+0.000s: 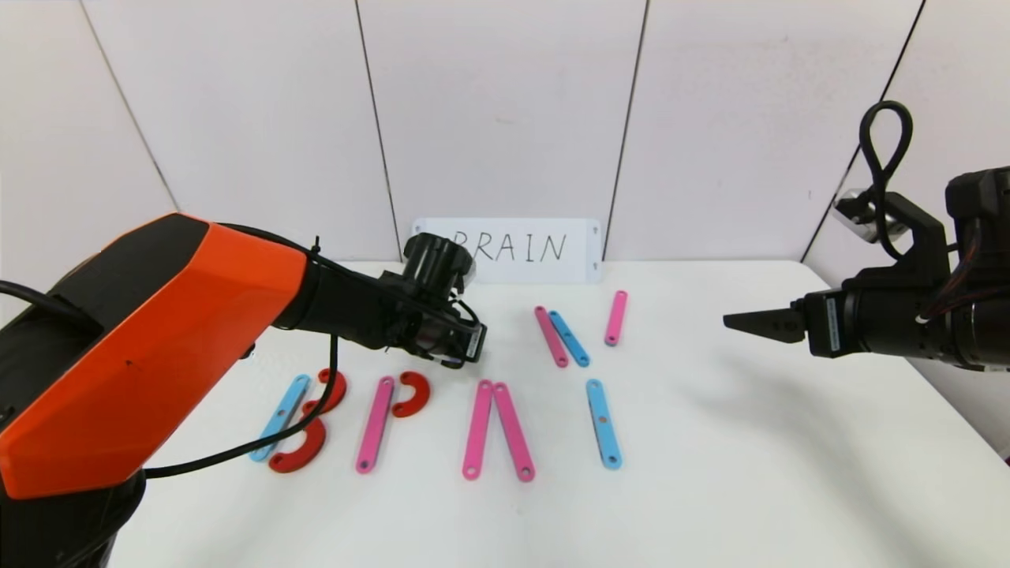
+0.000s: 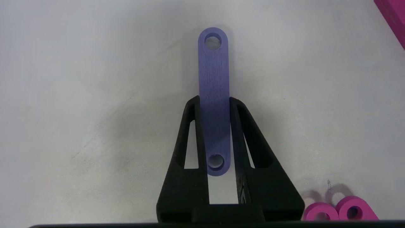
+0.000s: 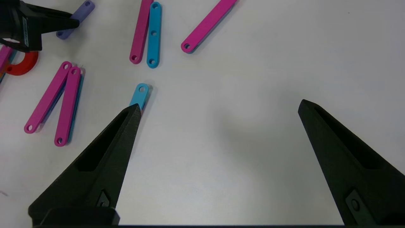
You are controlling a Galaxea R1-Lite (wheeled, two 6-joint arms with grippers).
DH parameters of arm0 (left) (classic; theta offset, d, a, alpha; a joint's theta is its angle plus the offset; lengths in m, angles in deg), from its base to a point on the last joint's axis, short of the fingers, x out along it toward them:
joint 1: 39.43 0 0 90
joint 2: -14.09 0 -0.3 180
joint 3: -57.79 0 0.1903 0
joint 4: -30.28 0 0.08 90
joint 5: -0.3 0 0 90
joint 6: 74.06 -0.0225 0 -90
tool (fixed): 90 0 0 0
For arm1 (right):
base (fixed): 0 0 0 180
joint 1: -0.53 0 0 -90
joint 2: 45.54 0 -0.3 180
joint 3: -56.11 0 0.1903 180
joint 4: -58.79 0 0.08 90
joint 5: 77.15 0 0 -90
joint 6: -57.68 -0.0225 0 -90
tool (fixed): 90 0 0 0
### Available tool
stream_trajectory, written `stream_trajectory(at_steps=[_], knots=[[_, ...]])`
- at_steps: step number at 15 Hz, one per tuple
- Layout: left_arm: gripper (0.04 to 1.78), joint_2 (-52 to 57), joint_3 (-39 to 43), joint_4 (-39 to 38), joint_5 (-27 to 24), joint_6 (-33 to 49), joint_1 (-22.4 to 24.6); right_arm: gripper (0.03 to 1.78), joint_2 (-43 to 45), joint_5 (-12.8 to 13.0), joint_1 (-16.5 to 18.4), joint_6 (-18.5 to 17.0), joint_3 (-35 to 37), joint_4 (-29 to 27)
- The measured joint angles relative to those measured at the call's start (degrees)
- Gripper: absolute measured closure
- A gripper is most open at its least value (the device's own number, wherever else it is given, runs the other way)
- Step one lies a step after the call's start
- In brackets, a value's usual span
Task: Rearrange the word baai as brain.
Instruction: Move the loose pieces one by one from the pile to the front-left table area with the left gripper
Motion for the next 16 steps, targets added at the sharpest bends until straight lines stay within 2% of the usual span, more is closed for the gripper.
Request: stream_trajectory(at_steps=[4,7,12,16], knots=[[1.55,3.51,1.66,0.76,4.83,1.52,-0.12,0.07,0.0,0.0,0.0,-0.02,0.02,0.02],[1.55,6.99,5.05,2.33,11.24,6.91,-1.02,0.07,0.0,0.02,0.0,-0.02,0.16,0.0],[1.55,14.84,14.06,4.34,17.51,19.46,-4.5,0.07,0.0,0.0,-0.2,-0.02,0.38,0.0],[1.55,20.48,17.05,12.89,18.22,32.26,-8.85,0.07,-0.09,0.02,-0.2,-0.07,0.38,0.02]])
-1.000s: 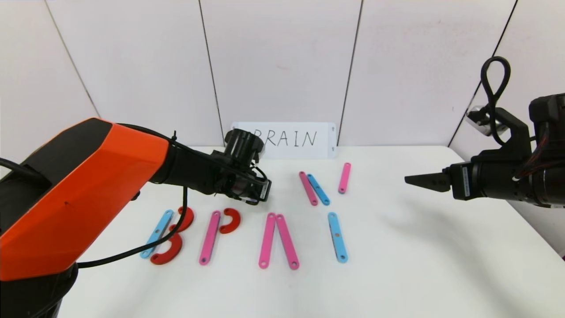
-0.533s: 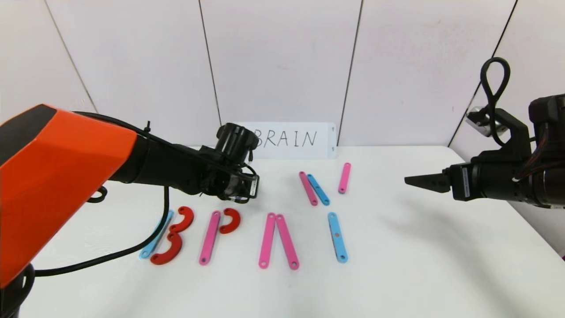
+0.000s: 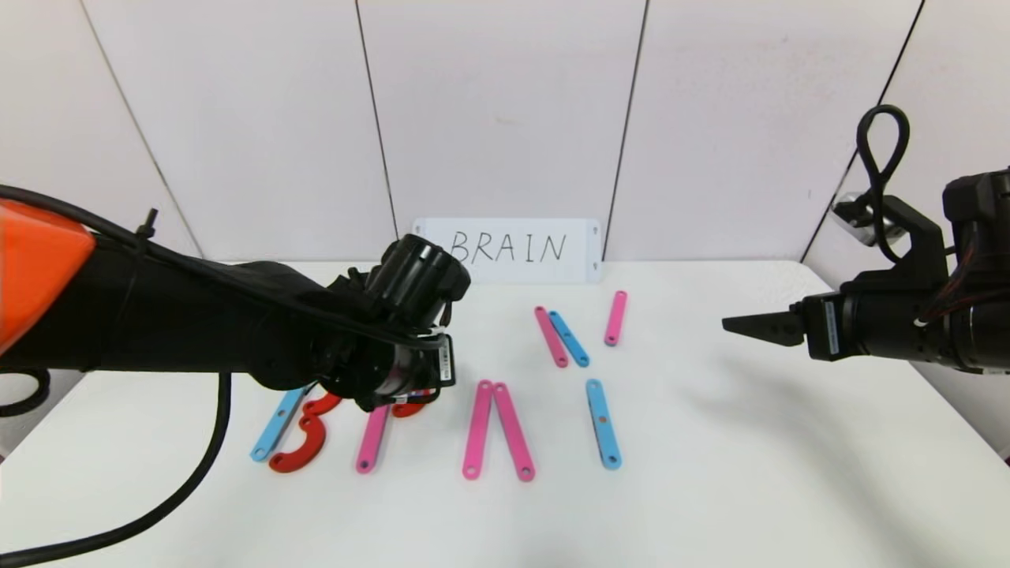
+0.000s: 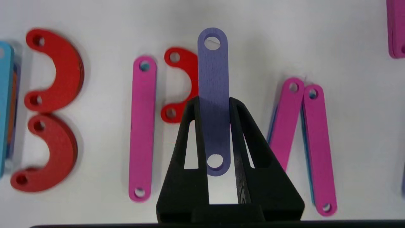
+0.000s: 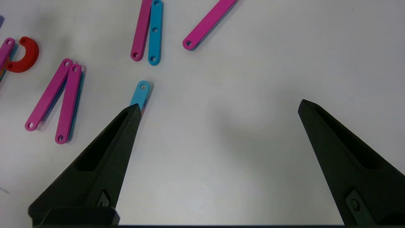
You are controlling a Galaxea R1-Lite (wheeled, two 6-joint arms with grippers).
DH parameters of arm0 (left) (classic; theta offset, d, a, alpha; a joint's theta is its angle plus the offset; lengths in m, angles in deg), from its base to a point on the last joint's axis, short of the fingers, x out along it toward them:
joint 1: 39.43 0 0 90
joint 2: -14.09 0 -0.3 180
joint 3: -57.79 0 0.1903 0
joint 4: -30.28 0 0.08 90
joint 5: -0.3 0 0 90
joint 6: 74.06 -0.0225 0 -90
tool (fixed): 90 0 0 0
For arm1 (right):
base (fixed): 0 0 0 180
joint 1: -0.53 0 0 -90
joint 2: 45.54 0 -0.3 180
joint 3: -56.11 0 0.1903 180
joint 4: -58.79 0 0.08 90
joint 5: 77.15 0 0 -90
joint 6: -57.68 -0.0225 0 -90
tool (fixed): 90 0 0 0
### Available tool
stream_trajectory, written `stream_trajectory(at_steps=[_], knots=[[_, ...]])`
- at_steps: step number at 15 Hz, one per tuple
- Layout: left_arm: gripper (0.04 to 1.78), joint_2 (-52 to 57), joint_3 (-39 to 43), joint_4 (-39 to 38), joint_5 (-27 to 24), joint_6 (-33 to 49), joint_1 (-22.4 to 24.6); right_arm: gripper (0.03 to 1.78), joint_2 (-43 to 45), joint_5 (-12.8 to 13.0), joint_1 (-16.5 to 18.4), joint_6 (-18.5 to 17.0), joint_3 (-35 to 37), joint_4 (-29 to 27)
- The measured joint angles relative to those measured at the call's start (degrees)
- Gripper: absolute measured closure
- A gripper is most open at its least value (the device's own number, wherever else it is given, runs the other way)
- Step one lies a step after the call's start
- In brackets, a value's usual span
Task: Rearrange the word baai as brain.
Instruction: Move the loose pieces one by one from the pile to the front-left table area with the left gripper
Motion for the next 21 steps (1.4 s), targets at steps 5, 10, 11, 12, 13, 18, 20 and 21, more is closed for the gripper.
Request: stream_trajectory(at_steps=[5,10,11,12,13,18,20,21], knots=[[1.55,1.91,2.68,5.18,0.11,13.86,-2.77,0.07,-0.35,0.0,0.09,0.0,-0.13,0.0],[1.55,2.05,7.28,4.45,2.78,17.27,-4.3,0.07,-0.68,0.0,0.04,0.0,-0.17,0.0],[1.55,1.99,7.75,4.44,2.76,17.38,-4.39,0.07,-0.72,-0.02,0.04,0.05,-0.17,0.0],[1.55,1.83,8.06,4.44,2.72,17.4,-4.46,0.07,-0.74,-0.02,0.0,0.05,-0.17,-0.02],[1.55,1.71,8.25,4.44,2.72,17.49,-4.52,0.07,-0.79,0.0,0.0,0.05,-0.17,-0.02],[1.55,-0.11,8.58,4.36,2.58,19.46,-5.24,0.07,-0.82,-0.02,-0.05,0.02,-0.17,0.0],[1.55,-1.07,8.56,3.54,2.45,19.59,-5.3,0.07,-0.82,0.0,-0.05,0.02,-0.17,0.0],[1.55,-1.34,8.61,3.5,2.5,19.59,-5.3,0.07,-0.82,0.0,-0.05,0.0,-0.17,0.0]])
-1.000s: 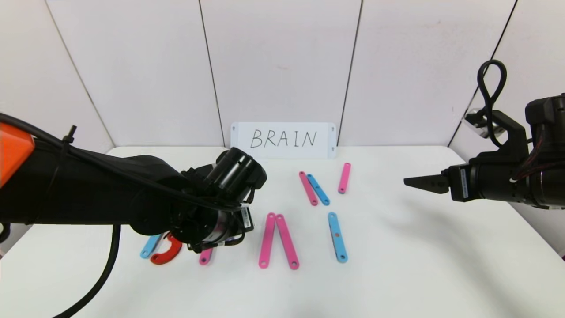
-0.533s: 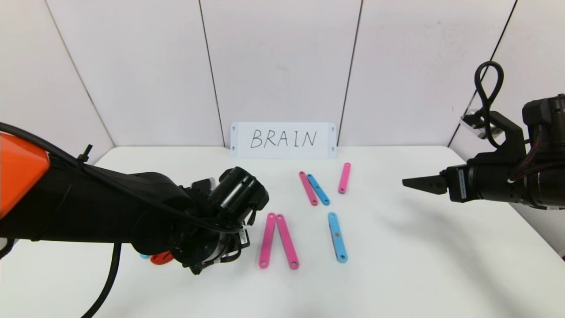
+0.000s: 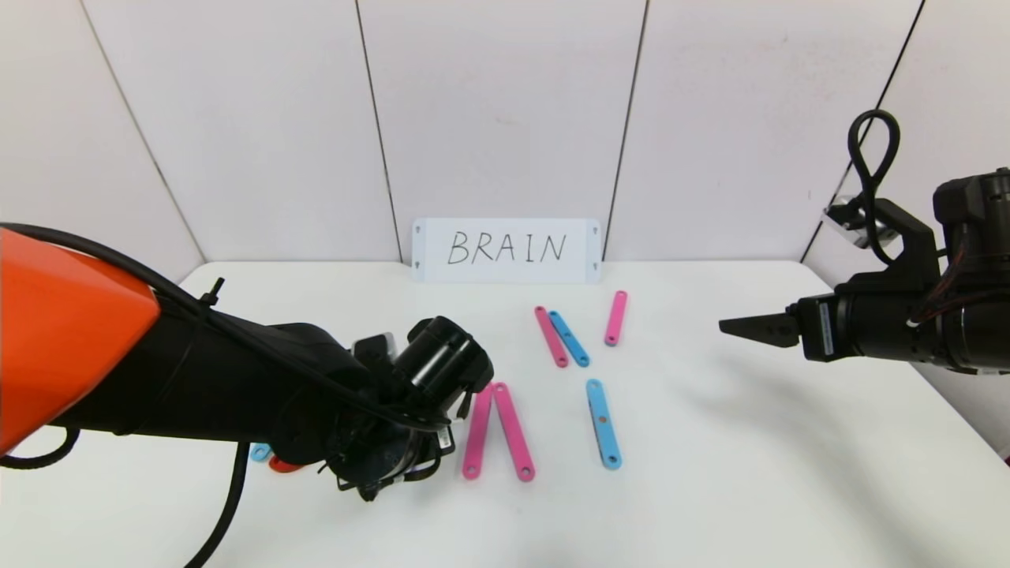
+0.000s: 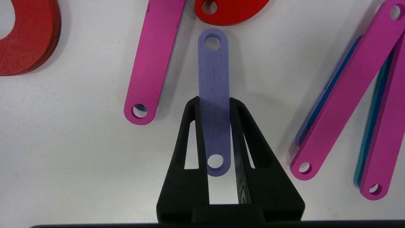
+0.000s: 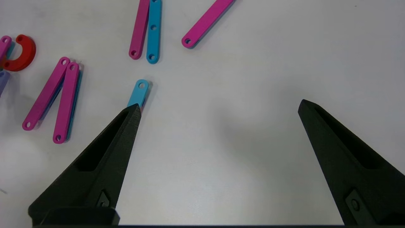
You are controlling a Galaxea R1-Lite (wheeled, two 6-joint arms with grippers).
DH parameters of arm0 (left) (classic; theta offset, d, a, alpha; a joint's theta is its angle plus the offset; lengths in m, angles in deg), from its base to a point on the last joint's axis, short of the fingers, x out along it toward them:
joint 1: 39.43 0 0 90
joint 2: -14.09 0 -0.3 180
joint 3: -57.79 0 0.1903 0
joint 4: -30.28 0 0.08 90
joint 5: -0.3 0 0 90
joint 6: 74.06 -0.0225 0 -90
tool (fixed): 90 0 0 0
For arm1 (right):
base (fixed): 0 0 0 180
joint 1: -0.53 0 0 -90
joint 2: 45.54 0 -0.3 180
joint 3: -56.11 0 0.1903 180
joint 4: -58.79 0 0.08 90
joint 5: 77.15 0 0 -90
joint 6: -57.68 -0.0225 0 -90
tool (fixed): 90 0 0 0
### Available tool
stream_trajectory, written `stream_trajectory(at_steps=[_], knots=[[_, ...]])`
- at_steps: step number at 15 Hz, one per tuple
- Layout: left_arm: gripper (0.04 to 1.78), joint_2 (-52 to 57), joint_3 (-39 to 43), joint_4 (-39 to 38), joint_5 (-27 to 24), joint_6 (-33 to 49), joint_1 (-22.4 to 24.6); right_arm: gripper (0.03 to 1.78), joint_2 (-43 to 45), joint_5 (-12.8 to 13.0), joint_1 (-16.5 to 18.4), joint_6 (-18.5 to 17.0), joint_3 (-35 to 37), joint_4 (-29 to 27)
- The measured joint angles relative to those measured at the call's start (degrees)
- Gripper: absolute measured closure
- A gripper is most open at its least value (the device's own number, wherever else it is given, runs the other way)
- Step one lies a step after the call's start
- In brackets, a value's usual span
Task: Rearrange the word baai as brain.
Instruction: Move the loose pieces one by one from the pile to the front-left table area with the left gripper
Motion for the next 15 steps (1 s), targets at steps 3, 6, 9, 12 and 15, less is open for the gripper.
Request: stream_trajectory(at_steps=[3,6,9,12,15], knots=[[1.55,-0.37,0.16,0.01,0.04,0.02,-0.02,0.07,0.0,0.0,0.02,0.0,0.0,0.0],[1.54,-0.37,0.59,0.0,0.28,0.0,-0.13,0.07,0.0,0.0,0.02,-0.01,0.0,0.0],[1.38,-0.37,0.8,0.01,0.33,0.02,-0.24,0.07,0.02,0.0,0.05,-0.01,0.0,-0.02],[0.98,-0.44,0.85,0.01,0.3,0.0,-0.27,0.07,0.02,0.0,0.05,-0.01,0.0,0.0],[0.46,-0.5,0.72,0.0,0.06,-0.07,-0.38,0.07,0.07,-0.02,0.0,-0.01,0.04,0.0]])
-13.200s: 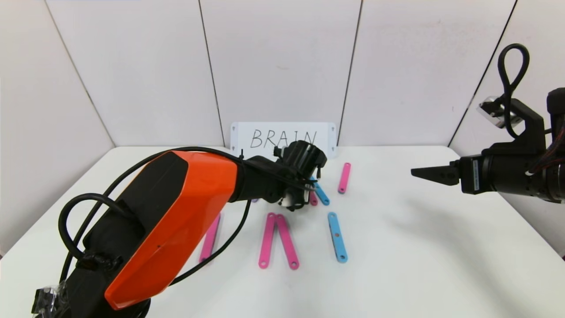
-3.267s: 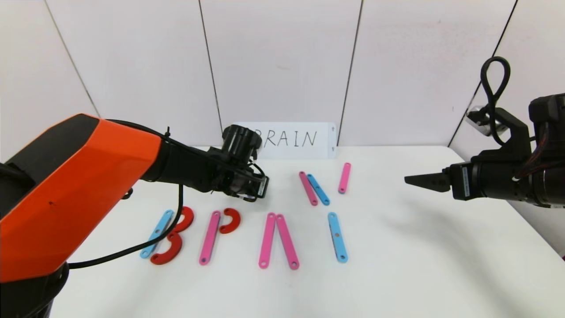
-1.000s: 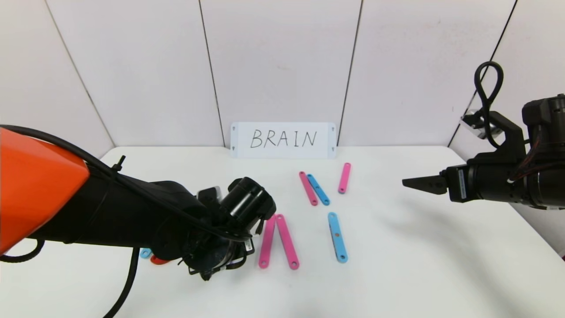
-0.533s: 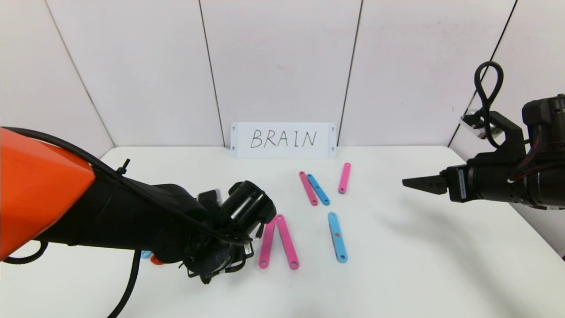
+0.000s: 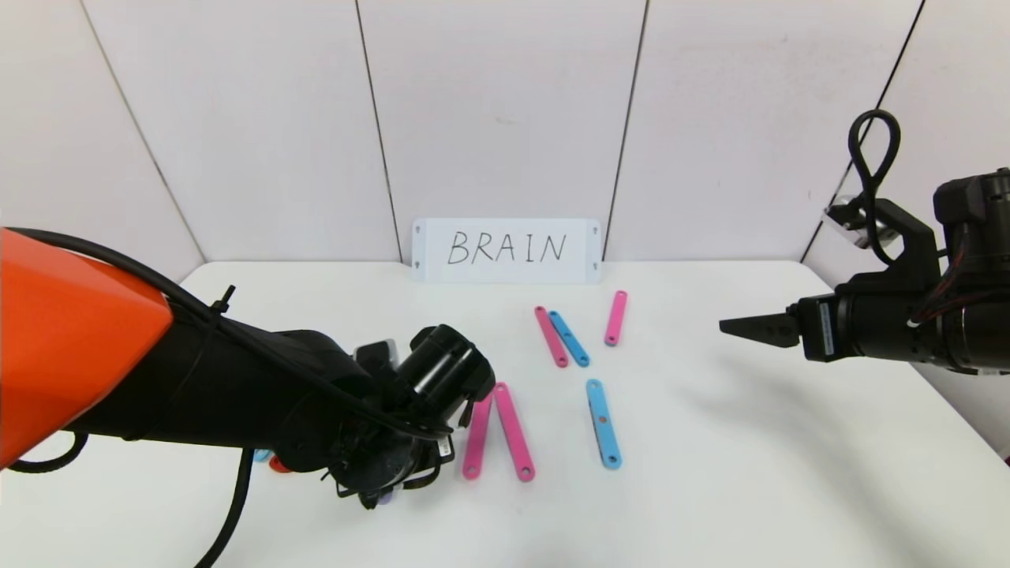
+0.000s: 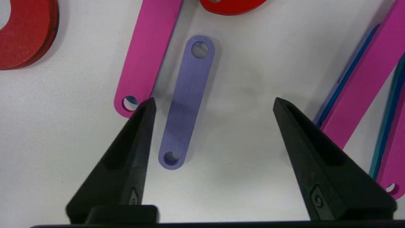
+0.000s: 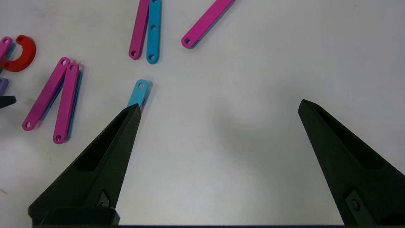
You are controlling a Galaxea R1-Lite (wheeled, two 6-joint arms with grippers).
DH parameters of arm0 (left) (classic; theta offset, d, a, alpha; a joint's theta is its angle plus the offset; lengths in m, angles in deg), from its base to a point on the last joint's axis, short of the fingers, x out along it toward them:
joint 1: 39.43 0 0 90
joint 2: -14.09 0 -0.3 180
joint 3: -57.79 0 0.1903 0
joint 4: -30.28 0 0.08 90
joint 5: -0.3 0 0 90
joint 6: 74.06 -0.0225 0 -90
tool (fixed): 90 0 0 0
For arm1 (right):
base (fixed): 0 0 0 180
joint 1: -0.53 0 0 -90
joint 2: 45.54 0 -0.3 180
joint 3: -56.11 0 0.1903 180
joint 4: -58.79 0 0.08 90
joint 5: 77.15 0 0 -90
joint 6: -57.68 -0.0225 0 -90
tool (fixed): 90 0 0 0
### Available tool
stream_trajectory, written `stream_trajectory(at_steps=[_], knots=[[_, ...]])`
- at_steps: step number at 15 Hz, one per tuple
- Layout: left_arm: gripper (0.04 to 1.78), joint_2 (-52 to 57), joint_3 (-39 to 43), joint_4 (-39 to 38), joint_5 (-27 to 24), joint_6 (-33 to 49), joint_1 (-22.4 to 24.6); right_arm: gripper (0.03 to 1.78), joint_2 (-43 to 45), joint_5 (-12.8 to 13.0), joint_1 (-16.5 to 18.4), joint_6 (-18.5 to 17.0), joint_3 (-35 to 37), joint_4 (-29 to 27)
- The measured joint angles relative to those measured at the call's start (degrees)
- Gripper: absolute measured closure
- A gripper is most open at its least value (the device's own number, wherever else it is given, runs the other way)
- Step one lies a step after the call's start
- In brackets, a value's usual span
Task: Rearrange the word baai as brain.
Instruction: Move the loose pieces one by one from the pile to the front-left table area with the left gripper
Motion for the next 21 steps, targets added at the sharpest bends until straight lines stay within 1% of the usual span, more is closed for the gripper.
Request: stream_trajectory(at_steps=[1,3,5,9,12,21], knots=[[0.33,-0.04,-0.09,0.01,-0.11,0.0,-0.09,0.07,0.04,0.0,0.0,-0.02,0.02,0.0],[0.16,-0.06,-0.15,0.01,-0.23,-0.01,-0.33,0.07,0.11,0.02,0.0,0.0,0.05,0.0],[0.08,-0.04,-0.26,0.01,-0.41,0.0,-0.48,0.07,0.17,0.0,0.0,0.0,0.05,0.0],[0.08,0.63,-0.22,0.06,-1.16,1.12,-1.51,0.07,0.17,0.02,0.0,0.0,0.05,-0.02],[0.08,1.44,0.0,0.17,-4.11,1.57,-1.73,0.07,0.22,0.0,0.05,0.0,0.05,-0.02],[0.08,1.87,0.94,0.43,-4.08,1.07,-1.57,0.07,0.17,0.02,0.0,0.0,0.13,-0.02]])
